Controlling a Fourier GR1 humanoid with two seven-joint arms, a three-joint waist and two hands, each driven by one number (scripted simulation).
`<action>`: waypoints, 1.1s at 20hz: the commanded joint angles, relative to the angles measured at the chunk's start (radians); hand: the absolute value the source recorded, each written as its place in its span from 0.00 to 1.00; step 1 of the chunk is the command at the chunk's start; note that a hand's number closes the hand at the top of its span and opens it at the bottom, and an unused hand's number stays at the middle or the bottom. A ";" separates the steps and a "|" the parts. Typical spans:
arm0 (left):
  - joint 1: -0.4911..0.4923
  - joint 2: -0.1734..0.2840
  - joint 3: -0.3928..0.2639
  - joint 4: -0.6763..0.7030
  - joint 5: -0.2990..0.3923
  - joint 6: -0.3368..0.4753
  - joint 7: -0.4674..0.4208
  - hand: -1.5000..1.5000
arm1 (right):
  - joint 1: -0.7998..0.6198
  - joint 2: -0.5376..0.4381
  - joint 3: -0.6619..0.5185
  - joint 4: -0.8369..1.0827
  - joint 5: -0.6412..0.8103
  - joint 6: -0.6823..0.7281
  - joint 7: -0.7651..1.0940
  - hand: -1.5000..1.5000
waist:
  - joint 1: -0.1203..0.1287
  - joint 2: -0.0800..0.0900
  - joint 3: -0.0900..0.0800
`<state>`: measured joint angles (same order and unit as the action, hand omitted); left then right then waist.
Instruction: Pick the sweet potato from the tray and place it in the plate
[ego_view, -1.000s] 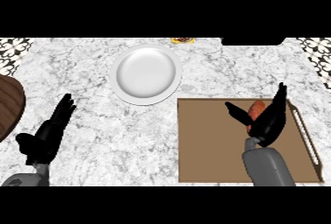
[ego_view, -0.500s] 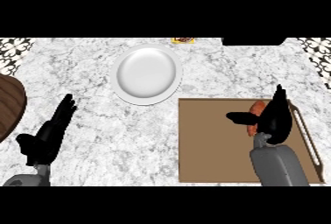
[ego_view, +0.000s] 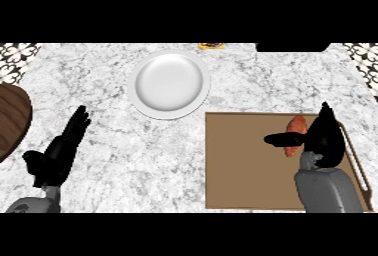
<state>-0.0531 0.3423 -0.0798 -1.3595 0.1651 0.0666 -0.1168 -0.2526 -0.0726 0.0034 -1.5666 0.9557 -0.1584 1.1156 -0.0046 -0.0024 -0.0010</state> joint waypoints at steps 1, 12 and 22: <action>-0.031 0.001 0.013 0.010 -0.003 -0.004 0.017 0.50 | -0.011 -0.024 -0.038 0.011 -0.033 0.161 0.128 0.00 | 0.001 0.002 0.000; -0.006 -0.045 0.040 0.075 -0.039 -0.038 -0.066 0.50 | 0.000 0.029 -0.074 0.106 -0.021 0.130 0.051 0.00 | 0.005 0.003 0.001; -0.013 -0.058 0.069 0.000 -0.058 -0.073 0.009 0.50 | -0.069 -0.021 -0.187 0.340 -0.060 0.075 -0.093 0.00 | 0.008 0.003 0.001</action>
<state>-0.0582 0.2953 -0.0273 -1.3443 0.1135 0.0101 -0.1288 -0.2850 -0.0706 -0.1440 -1.3106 0.9356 -0.0654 1.0378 0.0034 0.0004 0.0001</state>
